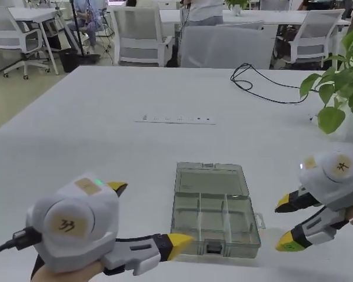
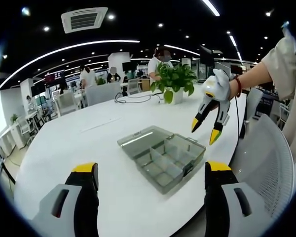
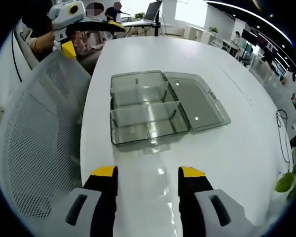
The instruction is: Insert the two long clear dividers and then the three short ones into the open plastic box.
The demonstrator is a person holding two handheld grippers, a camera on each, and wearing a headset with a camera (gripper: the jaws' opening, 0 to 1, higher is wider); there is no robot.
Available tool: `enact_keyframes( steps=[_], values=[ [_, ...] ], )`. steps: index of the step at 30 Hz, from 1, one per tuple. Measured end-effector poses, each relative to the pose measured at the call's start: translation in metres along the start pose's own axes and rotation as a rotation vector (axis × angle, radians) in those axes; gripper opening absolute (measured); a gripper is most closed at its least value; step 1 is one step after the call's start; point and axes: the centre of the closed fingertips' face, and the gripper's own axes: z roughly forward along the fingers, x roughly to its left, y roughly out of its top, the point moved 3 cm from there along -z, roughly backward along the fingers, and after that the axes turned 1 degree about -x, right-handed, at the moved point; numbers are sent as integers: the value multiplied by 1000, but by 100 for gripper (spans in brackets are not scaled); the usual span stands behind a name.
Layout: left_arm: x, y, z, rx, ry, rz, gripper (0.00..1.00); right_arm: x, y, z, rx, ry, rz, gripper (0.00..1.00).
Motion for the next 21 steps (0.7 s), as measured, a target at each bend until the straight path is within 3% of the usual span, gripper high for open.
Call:
enact_keyframes(
  steps=[3, 7, 10, 21],
  values=[
    [1, 0, 0, 2, 8, -2, 90, -4, -14, 5, 58, 9, -33, 49],
    [1, 0, -1, 8, 19, -3, 90, -4, -25, 9, 94, 26, -52, 47],
    [1, -1, -2, 11, 22, 1, 89, -4, -36, 12, 151, 39, -111, 45],
    [1, -1, -5, 17, 30, 0, 86, -3, -40, 12, 169, 71, -113, 38]
  ],
)
